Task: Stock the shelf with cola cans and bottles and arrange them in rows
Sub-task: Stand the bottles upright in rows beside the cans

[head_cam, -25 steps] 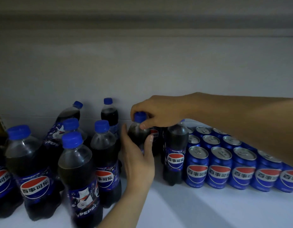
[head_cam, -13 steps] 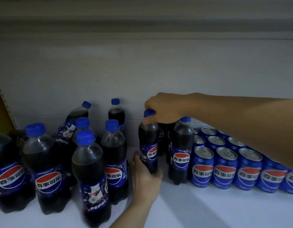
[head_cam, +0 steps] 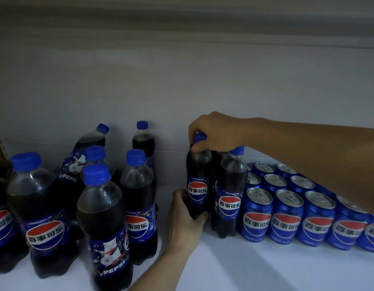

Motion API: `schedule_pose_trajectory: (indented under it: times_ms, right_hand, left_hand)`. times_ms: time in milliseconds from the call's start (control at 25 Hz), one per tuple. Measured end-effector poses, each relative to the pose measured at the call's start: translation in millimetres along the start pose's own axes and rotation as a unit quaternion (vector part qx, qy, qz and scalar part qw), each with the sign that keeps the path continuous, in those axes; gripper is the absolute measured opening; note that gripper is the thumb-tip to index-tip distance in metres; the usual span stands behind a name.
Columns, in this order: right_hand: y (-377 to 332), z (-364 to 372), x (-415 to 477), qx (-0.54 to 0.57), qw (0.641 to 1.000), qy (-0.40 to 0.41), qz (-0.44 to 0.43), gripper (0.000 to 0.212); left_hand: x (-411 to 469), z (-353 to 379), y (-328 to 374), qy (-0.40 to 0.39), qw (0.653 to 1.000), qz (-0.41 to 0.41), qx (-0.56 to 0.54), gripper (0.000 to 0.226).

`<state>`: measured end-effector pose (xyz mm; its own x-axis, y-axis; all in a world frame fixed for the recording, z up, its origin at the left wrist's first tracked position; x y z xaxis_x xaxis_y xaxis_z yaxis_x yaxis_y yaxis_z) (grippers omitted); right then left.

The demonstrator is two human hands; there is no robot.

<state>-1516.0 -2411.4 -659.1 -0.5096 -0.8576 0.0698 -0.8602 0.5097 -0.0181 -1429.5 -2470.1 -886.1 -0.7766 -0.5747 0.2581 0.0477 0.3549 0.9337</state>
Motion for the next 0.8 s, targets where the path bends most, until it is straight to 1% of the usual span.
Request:
schedule_pose_trajectory:
  times_ms: [160,440,680,760,800]
  right_hand:
    - [9,1,4,0.015,1.000,0.000,0.011,0.025]
    - [16,8,7,0.018,1.000,0.013,0.016,0.019]
    - [16,18,12,0.006,0.999,-0.035,0.033,0.032]
    - [13,15,10,0.005,0.999,-0.019,0.033,0.034]
    - [9,10,8,-0.002,1.000,0.011,0.027,0.036]
  left_hand:
    - [9,10,-5,0.028,1.000,0.006,-0.001,0.066]
    - [21,17,-12,0.024,0.999,0.033,0.014,0.068]
    - [21,19,-12,0.015,0.998,0.048,0.026,0.068]
    - [21,18,-12,0.010,0.999,0.043,0.026,0.069]
    - [21,18,-13,0.008,0.999,0.040,0.020,0.070]
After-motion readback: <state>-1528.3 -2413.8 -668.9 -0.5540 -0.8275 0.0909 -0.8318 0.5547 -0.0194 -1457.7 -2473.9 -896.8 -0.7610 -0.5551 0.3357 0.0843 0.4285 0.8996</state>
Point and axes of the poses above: each hand's wrist, its own x-axis towards the middle knuckle, its own z-axis out of the palm, y = z × x, the point moved 5 cm from there along x, towards the middle knuckle, and after that the axes turned 3 degrees about z, right-handed, at the moved point
